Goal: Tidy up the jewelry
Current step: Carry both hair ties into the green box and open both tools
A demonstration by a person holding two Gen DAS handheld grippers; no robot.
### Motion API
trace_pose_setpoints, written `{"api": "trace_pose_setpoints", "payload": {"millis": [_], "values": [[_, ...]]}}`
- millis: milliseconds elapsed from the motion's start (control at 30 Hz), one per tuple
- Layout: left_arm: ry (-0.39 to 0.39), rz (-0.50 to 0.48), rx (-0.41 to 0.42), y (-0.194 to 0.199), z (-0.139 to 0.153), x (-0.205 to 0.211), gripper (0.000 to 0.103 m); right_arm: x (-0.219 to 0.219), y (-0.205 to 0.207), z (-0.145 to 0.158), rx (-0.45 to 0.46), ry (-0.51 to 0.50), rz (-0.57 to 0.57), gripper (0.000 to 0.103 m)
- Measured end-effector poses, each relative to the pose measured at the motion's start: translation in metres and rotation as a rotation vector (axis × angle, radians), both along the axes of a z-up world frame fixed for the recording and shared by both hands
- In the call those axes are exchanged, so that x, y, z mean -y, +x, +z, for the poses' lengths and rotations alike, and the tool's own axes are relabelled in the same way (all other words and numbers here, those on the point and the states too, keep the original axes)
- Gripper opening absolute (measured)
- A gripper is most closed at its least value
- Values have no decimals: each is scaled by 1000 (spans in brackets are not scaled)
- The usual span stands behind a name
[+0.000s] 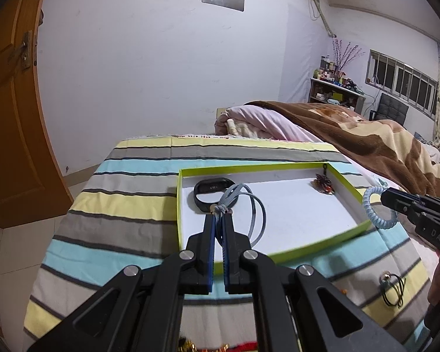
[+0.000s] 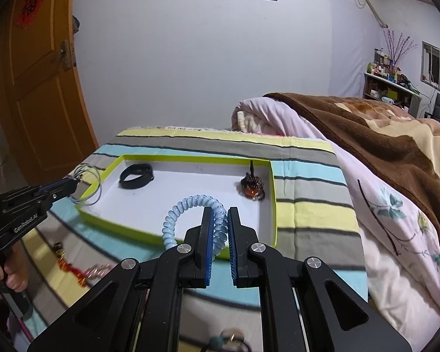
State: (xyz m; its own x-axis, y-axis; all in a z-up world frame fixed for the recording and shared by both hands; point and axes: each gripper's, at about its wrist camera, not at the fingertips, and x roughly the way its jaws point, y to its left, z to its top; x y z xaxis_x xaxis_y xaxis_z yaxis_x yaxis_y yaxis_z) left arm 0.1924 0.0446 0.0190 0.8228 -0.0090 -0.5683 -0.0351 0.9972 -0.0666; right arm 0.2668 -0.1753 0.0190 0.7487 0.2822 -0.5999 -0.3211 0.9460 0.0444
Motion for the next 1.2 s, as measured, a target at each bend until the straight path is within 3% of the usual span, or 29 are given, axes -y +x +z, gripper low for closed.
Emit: {"api": "trace_pose_setpoints", "payload": {"millis": [500,767,1000,1100,1200], "values": [[-5,12,-96,48,-27,-8,5,0,67,-38,-111,-34,-39,9],[-7,26,-172,66,-40,-10,5,-3,80,-47,-150,-81,-41,10],[-13,20,-171,69,-41,-10,5,-4,83,-50,-166,-90,-50,10],[-12,19,-171,69,-41,-11,6,-3,80,-47,-158,-85,-50,17],[-3,19,-167,67,-40,-10,12,-2,78,-44,-149,-81,-51,17]]}}
